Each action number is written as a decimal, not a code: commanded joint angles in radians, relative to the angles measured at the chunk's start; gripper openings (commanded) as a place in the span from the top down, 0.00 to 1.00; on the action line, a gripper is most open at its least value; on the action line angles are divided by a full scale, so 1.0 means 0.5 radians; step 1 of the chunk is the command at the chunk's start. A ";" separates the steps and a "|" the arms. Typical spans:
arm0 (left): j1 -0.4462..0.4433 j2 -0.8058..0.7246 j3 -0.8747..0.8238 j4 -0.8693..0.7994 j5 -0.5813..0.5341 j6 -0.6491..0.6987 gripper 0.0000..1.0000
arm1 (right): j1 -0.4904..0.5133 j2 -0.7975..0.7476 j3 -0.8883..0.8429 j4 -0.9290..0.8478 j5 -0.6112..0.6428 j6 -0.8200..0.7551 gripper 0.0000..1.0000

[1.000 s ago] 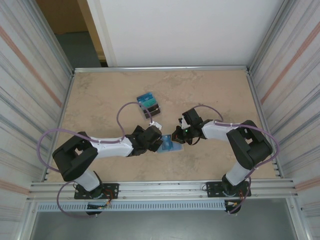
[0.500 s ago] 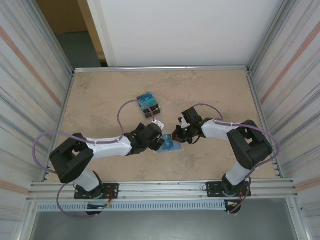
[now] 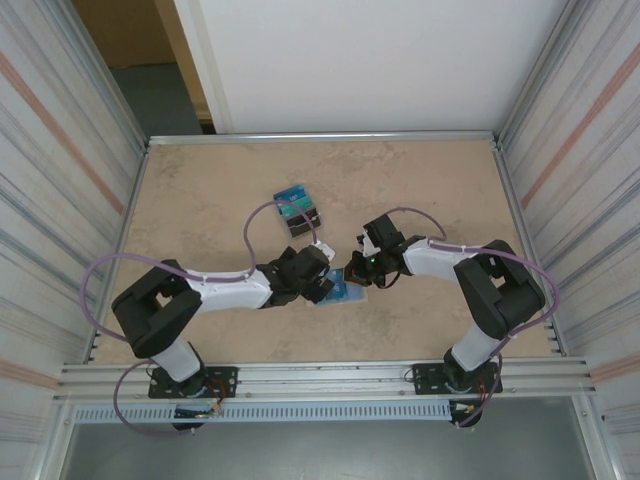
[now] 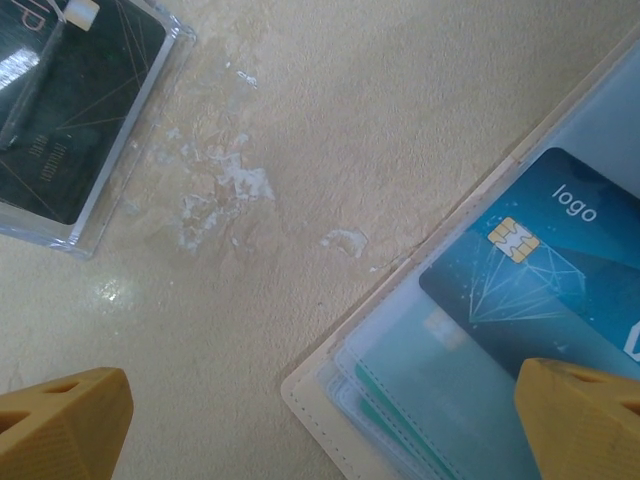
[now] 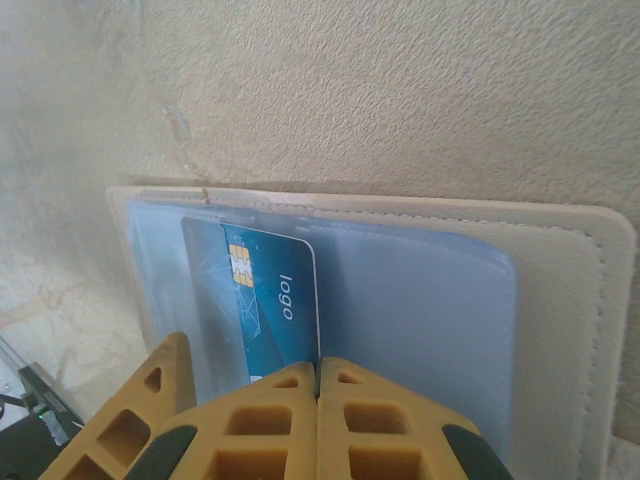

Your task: Take the credit cards out of the card holder

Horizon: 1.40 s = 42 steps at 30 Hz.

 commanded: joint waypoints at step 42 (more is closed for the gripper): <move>-0.007 0.123 0.011 -0.018 -0.007 -0.030 0.01 | -0.055 -0.088 -0.257 0.563 -0.337 0.159 0.79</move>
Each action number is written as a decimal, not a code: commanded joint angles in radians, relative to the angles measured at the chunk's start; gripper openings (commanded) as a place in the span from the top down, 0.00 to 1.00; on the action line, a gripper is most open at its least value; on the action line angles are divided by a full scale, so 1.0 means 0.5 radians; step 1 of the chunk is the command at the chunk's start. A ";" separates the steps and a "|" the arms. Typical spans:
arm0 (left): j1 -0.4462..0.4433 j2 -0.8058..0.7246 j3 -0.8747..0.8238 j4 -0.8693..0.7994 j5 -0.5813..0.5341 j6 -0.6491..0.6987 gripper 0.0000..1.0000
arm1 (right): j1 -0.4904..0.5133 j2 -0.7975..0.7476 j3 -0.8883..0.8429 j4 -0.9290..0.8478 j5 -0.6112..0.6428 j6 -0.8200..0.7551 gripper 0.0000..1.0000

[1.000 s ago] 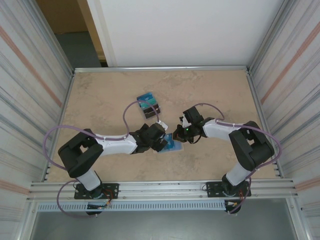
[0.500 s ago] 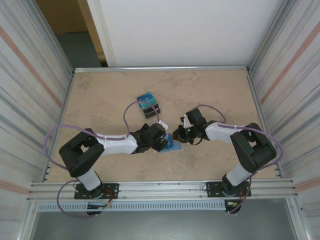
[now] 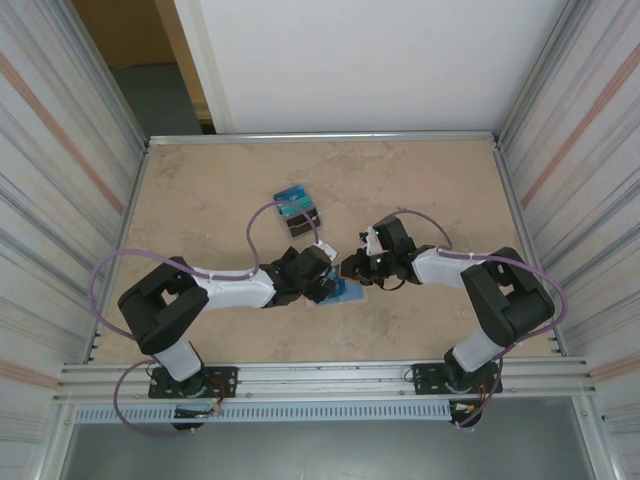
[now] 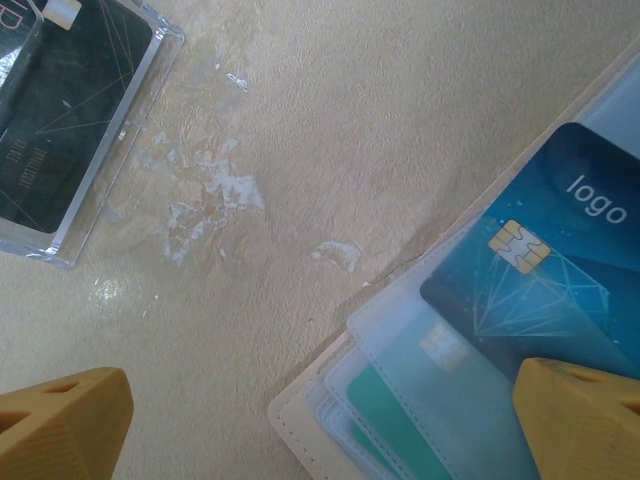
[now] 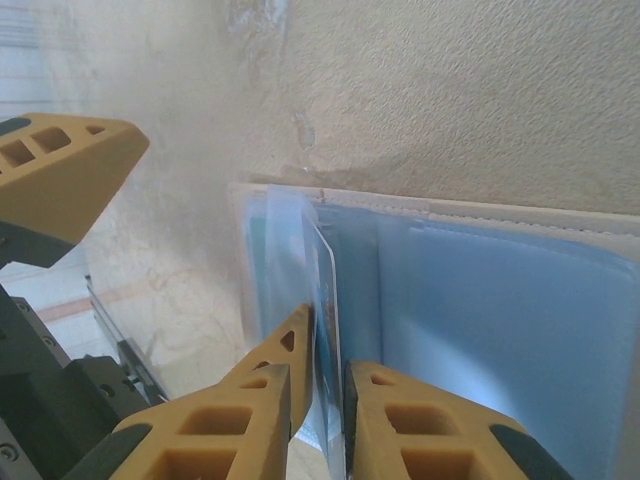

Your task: Take the credit cards out of the card holder

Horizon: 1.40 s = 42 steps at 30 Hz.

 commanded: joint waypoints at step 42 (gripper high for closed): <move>0.425 -1.049 -0.060 -0.182 0.722 0.126 0.01 | 0.131 -0.750 0.368 -0.870 0.518 -0.859 1.00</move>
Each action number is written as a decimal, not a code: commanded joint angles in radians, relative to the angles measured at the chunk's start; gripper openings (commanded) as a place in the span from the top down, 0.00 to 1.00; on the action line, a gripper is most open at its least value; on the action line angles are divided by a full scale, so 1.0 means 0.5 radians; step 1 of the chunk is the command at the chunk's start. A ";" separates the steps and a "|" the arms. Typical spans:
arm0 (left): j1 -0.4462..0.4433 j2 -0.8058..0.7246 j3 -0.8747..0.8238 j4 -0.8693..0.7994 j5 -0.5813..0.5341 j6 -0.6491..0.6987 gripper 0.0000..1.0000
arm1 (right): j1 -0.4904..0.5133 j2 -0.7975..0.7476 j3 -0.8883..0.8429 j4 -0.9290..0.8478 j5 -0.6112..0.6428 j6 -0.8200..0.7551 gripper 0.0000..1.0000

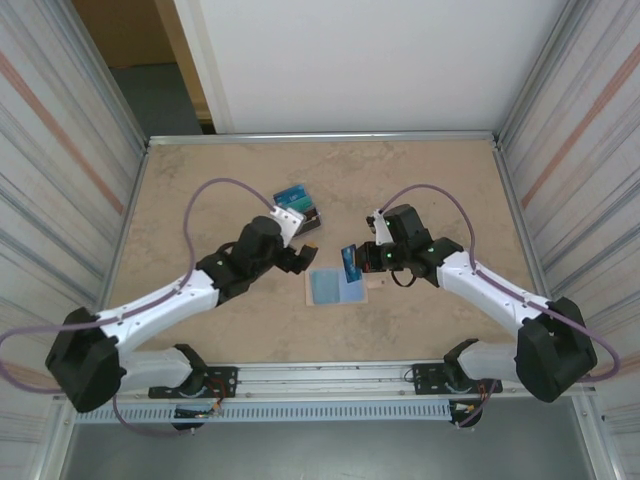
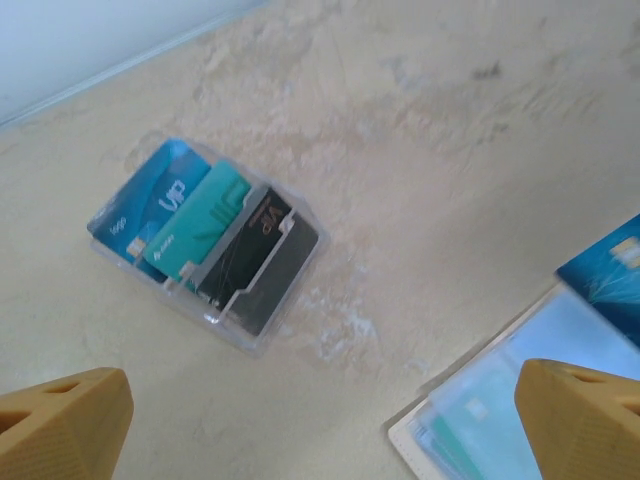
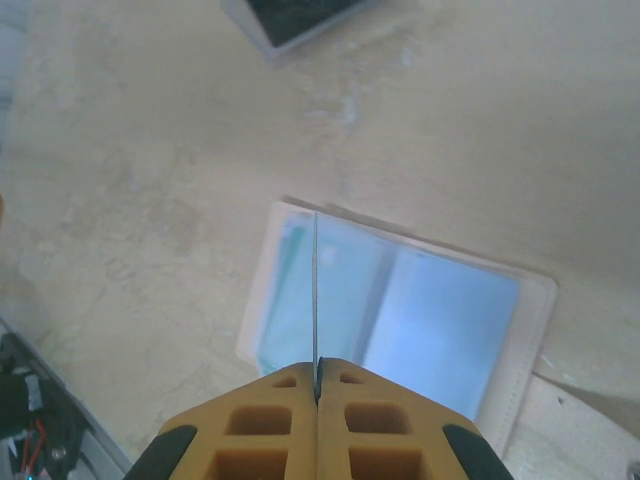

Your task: Take the credit cards out of the card holder

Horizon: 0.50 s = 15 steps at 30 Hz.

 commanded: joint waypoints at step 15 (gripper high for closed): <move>0.188 -0.057 0.150 -0.189 1.491 0.545 0.23 | 0.195 -0.083 0.444 -0.339 -0.302 -0.779 0.99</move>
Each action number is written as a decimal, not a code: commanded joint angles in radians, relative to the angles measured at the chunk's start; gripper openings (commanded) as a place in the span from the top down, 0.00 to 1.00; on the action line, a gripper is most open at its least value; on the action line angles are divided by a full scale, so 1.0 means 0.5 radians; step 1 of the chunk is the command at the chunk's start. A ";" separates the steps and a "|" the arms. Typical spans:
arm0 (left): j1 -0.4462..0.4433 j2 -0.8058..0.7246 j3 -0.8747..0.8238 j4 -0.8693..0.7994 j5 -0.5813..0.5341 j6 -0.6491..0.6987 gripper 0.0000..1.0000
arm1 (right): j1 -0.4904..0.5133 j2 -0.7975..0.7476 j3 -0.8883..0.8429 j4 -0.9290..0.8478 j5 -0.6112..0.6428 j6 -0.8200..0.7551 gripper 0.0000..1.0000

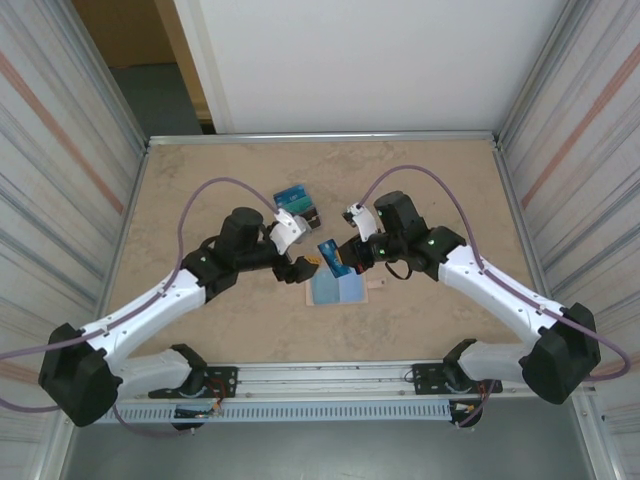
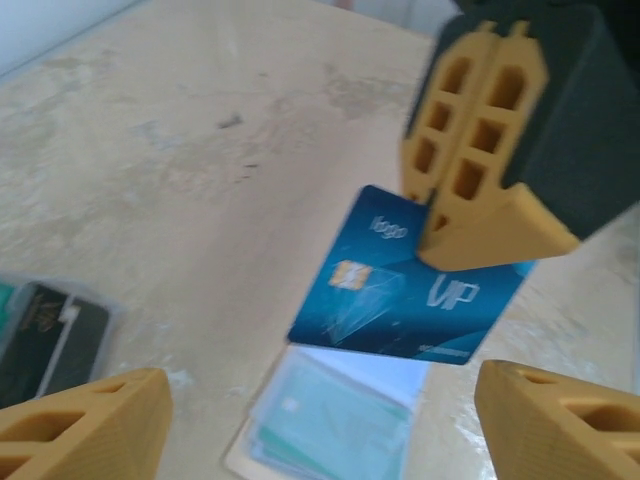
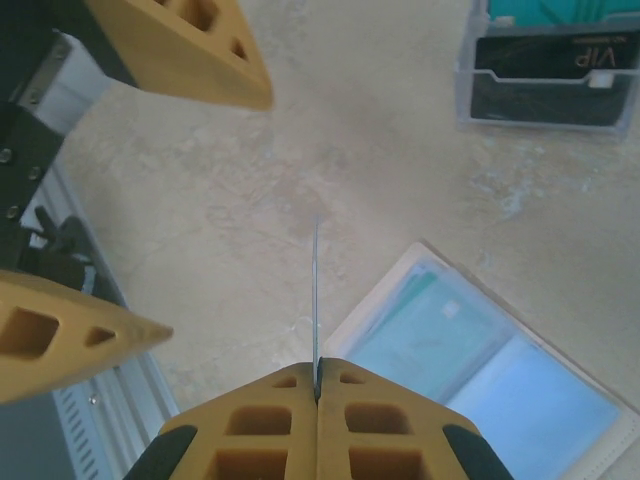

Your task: Take the credit cards out of the card holder

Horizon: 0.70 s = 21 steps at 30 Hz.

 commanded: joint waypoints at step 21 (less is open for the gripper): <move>0.001 0.279 0.228 -0.229 0.733 0.408 1.00 | 0.054 0.079 0.255 -0.259 -0.323 -0.408 0.97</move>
